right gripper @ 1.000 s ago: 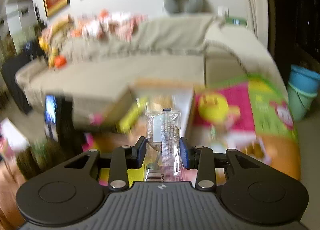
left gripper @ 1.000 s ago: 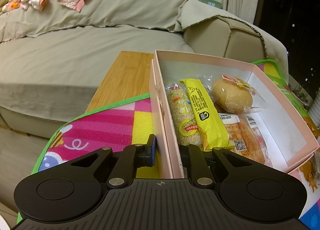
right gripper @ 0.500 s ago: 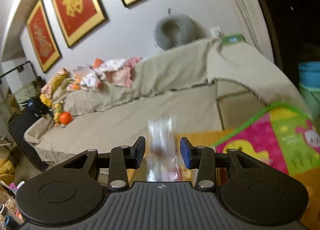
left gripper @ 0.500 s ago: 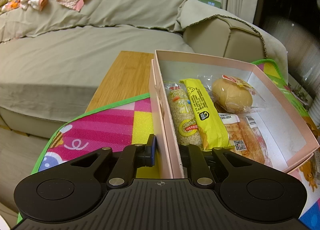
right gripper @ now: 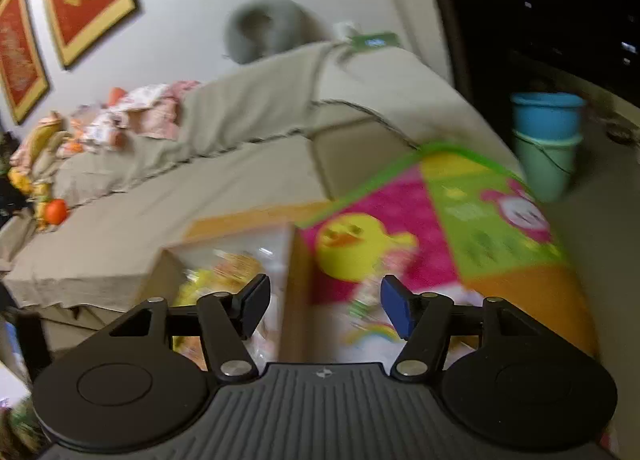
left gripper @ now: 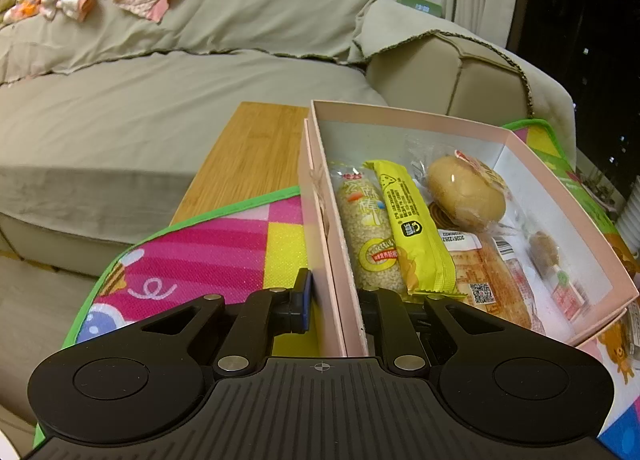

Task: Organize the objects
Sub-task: 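Carry the clear packet with the right tool and release it into the box, then move the right tool back and grasp the red-labelled snack packet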

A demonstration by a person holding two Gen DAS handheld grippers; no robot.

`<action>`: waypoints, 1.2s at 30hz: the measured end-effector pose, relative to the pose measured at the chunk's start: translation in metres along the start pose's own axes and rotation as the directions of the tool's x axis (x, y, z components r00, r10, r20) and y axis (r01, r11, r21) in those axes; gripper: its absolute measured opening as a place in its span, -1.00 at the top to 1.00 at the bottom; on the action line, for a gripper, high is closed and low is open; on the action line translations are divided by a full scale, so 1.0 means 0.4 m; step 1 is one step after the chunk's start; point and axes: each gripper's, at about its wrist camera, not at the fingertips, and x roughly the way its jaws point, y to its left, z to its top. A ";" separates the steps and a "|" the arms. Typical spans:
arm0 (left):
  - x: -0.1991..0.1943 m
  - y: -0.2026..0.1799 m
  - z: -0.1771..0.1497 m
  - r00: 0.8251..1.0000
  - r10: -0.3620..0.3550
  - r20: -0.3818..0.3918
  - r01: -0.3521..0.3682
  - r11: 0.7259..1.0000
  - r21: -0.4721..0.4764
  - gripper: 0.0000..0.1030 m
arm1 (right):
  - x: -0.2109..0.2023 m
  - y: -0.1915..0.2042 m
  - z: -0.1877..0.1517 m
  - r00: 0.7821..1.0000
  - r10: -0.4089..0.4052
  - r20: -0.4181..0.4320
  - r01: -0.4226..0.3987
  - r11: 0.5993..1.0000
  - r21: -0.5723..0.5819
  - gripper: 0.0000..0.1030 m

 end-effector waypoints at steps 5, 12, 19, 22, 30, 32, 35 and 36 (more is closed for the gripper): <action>0.000 0.003 -0.001 1.000 0.001 0.000 -0.001 1.000 0.003 0.71 | 0.005 -0.073 -0.068 0.994 -0.097 -0.047 0.098 0.995 0.014 -0.29; 0.001 0.004 -0.001 1.000 0.001 0.000 -0.001 1.000 0.004 0.71 | 0.023 -0.112 -0.140 0.980 -0.163 -0.115 0.166 0.986 0.014 -0.36; 0.001 0.004 -0.001 1.000 0.001 0.000 -0.001 1.000 0.003 0.71 | 0.043 -0.088 -0.169 0.973 -0.185 -0.135 0.182 0.983 -0.033 -0.39; 0.001 0.004 -0.001 1.000 0.001 0.000 -0.001 1.000 0.003 0.71 | 0.048 -0.078 -0.170 0.975 -0.178 -0.134 0.173 0.984 -0.046 -0.39; 0.001 0.004 -0.001 1.000 0.001 0.000 -0.001 1.000 0.003 0.71 | 0.120 -0.051 -0.051 0.987 -0.112 -0.116 0.103 0.991 -0.083 -0.39; 0.001 0.004 -0.001 1.000 0.000 0.000 0.000 1.000 0.003 0.71 | 0.164 -0.040 -0.012 0.988 -0.102 -0.119 0.091 0.992 -0.090 -0.39; 0.001 0.004 -0.001 1.000 0.001 0.000 -0.001 1.000 0.003 0.71 | 0.257 -0.039 0.039 0.985 -0.069 -0.156 0.065 0.997 -0.030 -0.39; 0.001 0.004 -0.001 1.000 0.001 0.001 -0.001 1.000 0.004 0.71 | 0.288 -0.040 0.050 0.984 -0.070 -0.166 0.069 0.998 -0.008 -0.39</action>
